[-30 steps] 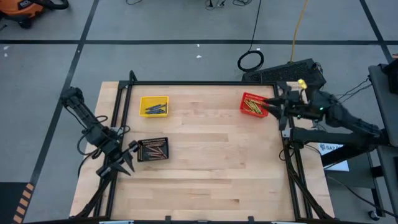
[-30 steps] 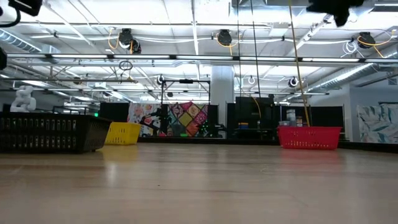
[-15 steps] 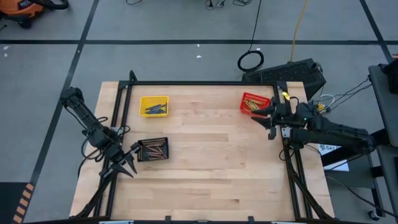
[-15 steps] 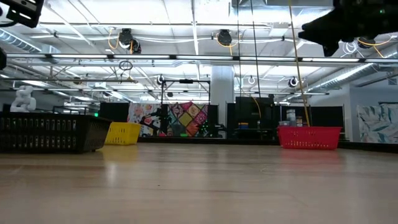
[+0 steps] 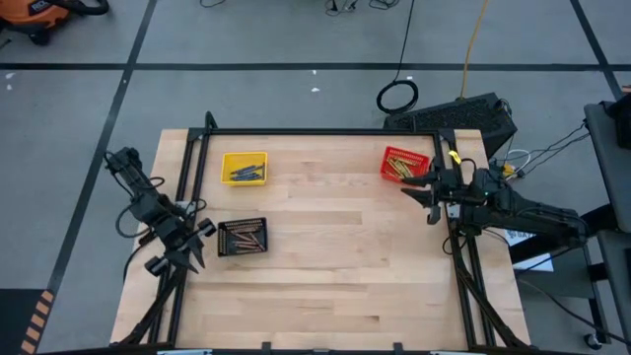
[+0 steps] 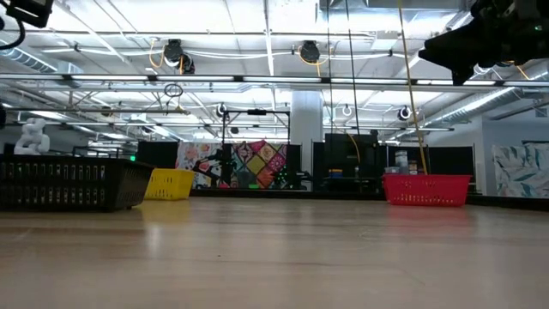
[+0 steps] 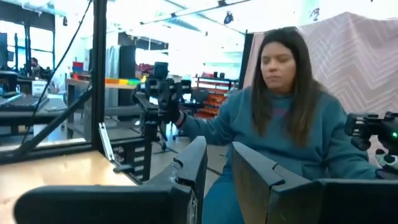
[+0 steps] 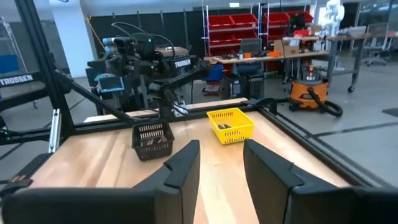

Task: Sort crayons
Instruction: Return to Home Position

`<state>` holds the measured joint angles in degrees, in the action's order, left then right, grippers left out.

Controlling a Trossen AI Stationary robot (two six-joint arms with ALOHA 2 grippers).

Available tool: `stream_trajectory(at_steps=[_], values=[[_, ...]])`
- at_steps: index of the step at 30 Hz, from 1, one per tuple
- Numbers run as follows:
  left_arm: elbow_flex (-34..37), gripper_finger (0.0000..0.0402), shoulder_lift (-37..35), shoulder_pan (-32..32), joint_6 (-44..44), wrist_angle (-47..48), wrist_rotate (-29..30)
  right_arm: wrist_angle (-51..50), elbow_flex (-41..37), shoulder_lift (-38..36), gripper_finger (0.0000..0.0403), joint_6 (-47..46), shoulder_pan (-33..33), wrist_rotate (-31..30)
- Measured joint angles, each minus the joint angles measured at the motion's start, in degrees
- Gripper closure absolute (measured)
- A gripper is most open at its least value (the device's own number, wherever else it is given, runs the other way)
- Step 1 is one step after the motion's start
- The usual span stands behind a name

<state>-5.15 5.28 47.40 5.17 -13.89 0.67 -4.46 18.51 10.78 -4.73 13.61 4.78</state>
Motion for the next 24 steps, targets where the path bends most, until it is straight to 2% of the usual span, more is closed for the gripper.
stream_trajectory(at_steps=[8,12,19,24], values=[[0.0,0.0322,-5.23,0.0,-2.25,7.83,1.75,-0.01,-3.8,-3.07,0.0292,1.53,0.0,-0.02],[0.0,0.0322,-5.23,0.0,-2.54,9.53,1.93,1.45,-7.95,-5.35,0.0292,0.77,0.0,-0.02],[0.0,0.0322,-5.25,-0.01,-2.54,10.39,2.37,11.62,-16.71,-10.26,0.0292,-0.19,0.0,1.19],[0.0,0.0322,-5.25,0.0,-2.53,11.37,2.47,10.74,-17.35,-10.24,0.0292,0.22,0.0,1.13]])
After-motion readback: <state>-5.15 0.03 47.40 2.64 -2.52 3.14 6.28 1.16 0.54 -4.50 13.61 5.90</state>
